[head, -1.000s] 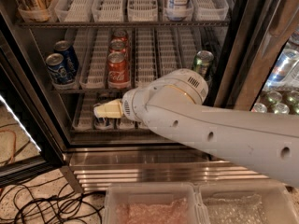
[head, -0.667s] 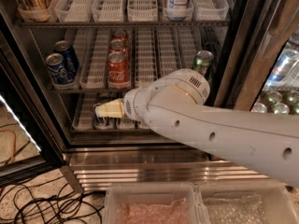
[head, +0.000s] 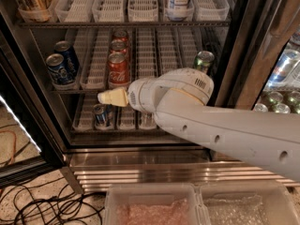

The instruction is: Pick coke can from middle shelf of fridge

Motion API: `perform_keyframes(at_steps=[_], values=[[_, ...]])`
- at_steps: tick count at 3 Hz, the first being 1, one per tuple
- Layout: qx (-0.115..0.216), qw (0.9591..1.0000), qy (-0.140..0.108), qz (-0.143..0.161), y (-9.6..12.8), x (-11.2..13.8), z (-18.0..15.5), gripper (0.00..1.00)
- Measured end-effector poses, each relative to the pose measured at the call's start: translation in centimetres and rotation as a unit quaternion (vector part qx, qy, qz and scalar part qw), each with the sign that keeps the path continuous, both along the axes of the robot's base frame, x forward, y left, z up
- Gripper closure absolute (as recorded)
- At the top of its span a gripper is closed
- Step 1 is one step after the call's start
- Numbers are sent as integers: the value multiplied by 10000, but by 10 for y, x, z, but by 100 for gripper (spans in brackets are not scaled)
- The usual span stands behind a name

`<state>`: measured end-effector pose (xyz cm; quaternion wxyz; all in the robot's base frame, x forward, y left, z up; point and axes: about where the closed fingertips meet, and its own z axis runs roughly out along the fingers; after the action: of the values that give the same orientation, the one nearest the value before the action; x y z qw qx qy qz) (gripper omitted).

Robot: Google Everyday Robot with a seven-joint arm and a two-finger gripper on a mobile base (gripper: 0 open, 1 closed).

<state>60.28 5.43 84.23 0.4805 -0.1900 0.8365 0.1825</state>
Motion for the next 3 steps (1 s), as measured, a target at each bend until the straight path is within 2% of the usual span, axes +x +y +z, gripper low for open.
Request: perform_keyframes(at_steps=[1, 2, 3], values=[[62, 9991, -410, 10, -8, 26, 20, 0], [-18, 9978, -639, 154, 0, 42, 19, 0], [-29, 9969, -667, 405, 25, 47, 2, 3]])
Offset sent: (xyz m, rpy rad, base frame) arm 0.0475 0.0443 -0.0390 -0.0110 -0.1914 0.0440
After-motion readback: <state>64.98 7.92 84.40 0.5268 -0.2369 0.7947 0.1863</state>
